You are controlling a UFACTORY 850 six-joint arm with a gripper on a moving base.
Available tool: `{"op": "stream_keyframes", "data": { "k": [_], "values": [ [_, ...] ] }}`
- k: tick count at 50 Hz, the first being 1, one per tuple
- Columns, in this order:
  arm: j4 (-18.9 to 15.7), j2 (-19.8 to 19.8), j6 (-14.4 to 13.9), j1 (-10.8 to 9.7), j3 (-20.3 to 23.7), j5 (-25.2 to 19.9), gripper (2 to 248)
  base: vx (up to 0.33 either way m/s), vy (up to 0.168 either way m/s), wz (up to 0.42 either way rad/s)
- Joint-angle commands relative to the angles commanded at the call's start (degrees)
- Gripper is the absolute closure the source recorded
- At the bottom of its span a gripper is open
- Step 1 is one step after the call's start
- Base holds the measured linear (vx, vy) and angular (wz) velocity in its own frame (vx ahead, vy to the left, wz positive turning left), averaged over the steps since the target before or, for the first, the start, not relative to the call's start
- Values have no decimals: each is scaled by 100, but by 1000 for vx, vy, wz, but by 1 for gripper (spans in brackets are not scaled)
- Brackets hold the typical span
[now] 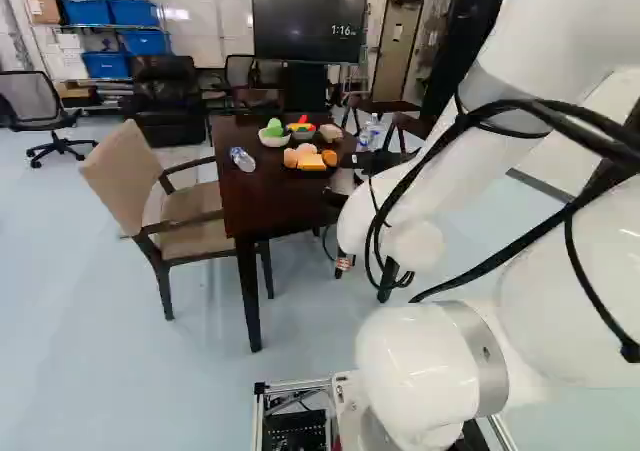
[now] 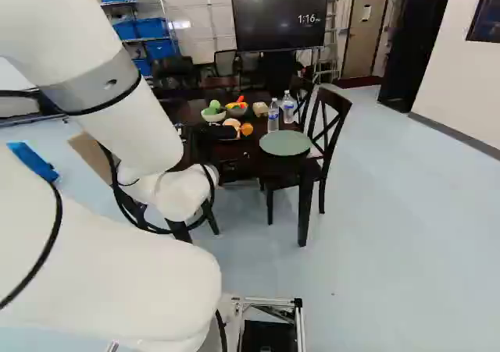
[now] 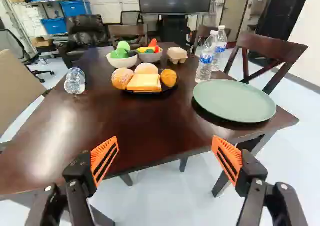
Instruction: Move the croissant to the empty plate
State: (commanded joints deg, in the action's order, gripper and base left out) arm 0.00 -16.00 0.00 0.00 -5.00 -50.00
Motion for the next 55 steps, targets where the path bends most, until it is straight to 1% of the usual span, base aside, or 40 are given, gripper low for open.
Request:
{"op": "stream_keyframes", "data": {
  "k": [19, 55],
  "values": [
    [0, 0, 0, 0, 0, 0, 3, 138, 23, -236],
    [0, 0, 0, 0, 0, 0, 3, 106, 39, -16]
  ]
}}
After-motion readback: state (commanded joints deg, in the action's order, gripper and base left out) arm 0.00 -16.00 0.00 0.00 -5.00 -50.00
